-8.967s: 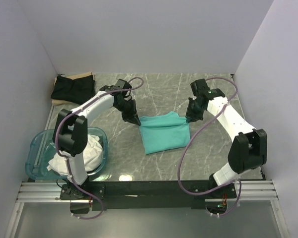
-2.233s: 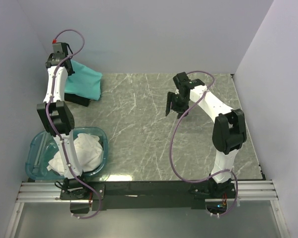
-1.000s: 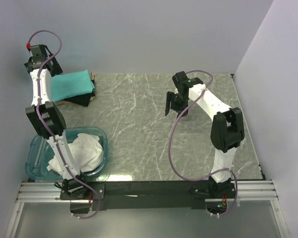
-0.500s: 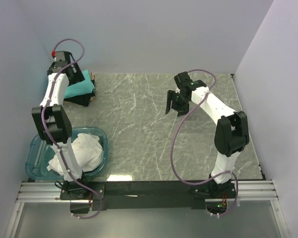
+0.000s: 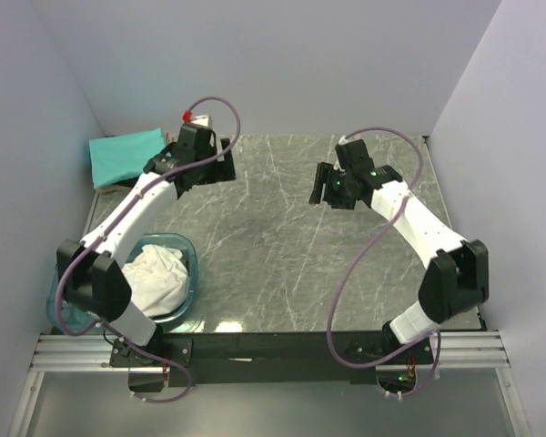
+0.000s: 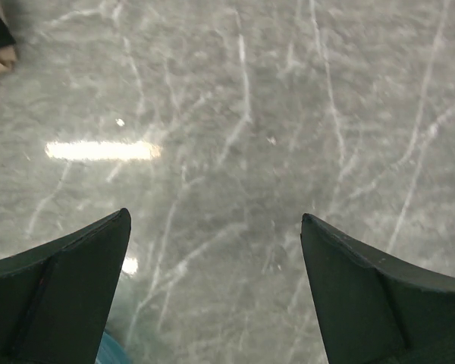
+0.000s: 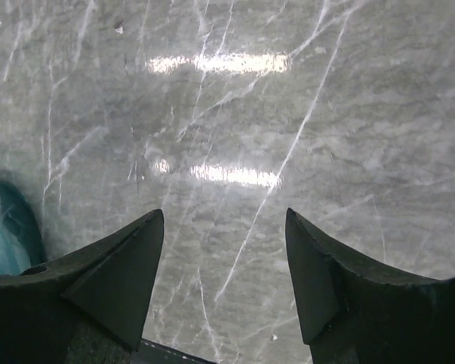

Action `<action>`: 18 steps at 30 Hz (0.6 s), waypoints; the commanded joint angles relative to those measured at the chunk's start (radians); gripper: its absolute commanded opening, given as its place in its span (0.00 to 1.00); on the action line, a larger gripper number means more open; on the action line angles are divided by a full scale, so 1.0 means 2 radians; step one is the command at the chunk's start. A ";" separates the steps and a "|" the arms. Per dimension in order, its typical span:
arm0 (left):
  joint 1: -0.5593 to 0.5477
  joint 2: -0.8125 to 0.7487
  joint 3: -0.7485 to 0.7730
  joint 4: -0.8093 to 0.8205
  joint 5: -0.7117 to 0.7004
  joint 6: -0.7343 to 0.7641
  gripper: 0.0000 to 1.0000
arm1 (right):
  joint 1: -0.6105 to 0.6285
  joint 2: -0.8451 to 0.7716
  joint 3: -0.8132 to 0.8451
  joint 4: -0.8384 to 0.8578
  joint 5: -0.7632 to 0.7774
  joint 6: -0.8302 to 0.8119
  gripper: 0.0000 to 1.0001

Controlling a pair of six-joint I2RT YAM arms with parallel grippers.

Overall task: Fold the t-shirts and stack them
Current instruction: Reset both grippers

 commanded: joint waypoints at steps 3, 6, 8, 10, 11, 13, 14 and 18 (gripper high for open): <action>-0.041 -0.096 -0.066 0.030 -0.005 -0.025 0.99 | 0.003 -0.080 -0.051 0.046 0.025 -0.003 0.72; -0.052 -0.145 -0.114 0.035 -0.006 -0.043 0.99 | 0.004 -0.116 -0.083 0.055 0.030 0.001 0.72; -0.053 -0.181 -0.150 0.037 -0.001 -0.059 0.99 | 0.003 -0.135 -0.115 0.071 0.031 0.005 0.72; -0.053 -0.217 -0.174 0.043 0.005 -0.072 1.00 | 0.004 -0.162 -0.144 0.084 0.028 0.006 0.72; -0.053 -0.227 -0.193 0.045 0.008 -0.076 1.00 | 0.006 -0.176 -0.152 0.087 0.028 0.007 0.71; -0.053 -0.255 -0.213 0.044 0.007 -0.088 1.00 | 0.005 -0.189 -0.172 0.092 0.028 0.004 0.71; -0.053 -0.262 -0.217 0.036 0.001 -0.092 0.99 | 0.006 -0.199 -0.177 0.091 0.028 0.002 0.71; -0.053 -0.293 -0.237 0.011 -0.016 -0.109 0.99 | 0.006 -0.224 -0.203 0.091 0.031 -0.005 0.71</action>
